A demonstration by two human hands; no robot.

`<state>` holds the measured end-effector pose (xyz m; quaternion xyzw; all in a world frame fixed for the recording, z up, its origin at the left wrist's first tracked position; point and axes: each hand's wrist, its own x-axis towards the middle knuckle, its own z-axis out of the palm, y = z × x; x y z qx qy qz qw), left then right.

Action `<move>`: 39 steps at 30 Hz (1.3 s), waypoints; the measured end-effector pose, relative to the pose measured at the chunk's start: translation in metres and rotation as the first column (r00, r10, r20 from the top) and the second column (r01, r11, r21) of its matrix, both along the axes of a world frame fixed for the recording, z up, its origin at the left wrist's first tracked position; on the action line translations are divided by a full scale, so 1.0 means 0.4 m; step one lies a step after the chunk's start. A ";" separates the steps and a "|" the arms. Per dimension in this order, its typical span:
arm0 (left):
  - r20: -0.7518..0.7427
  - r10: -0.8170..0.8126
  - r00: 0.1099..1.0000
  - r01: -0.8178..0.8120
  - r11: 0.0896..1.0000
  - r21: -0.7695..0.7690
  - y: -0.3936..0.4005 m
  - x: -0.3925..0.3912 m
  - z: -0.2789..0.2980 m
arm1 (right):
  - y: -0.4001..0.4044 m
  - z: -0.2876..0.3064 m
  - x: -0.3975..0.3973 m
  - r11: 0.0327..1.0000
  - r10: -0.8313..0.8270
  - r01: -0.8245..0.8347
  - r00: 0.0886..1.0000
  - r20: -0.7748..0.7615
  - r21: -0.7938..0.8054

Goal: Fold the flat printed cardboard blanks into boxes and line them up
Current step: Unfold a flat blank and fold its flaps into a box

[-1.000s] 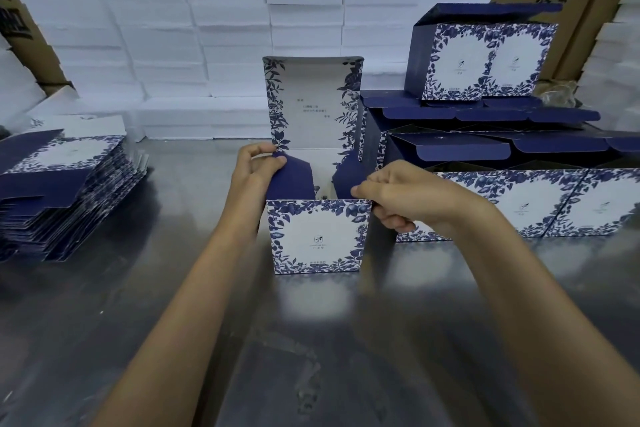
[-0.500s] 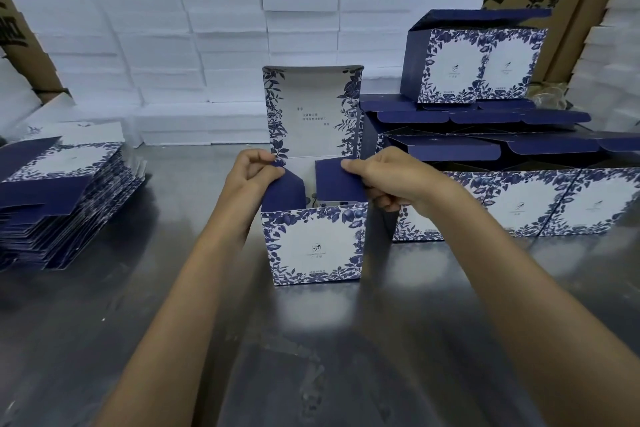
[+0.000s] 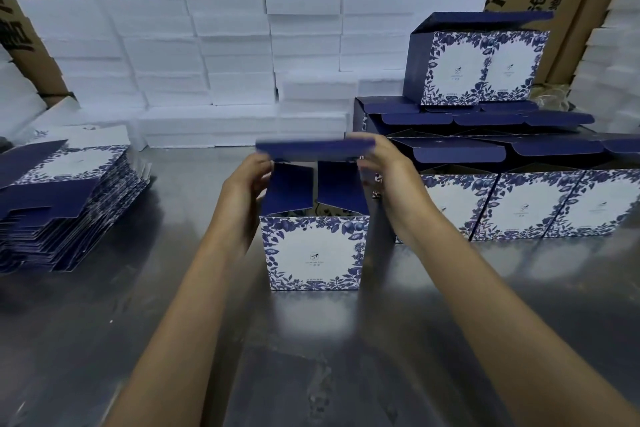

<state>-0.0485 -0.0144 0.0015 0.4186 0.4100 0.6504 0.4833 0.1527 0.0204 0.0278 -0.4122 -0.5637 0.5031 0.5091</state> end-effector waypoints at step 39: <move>-0.638 0.129 0.759 -0.324 0.925 -0.199 -0.042 0.086 0.085 | -0.028 0.045 -0.041 1.000 -0.020 0.002 0.811 0.585 0.031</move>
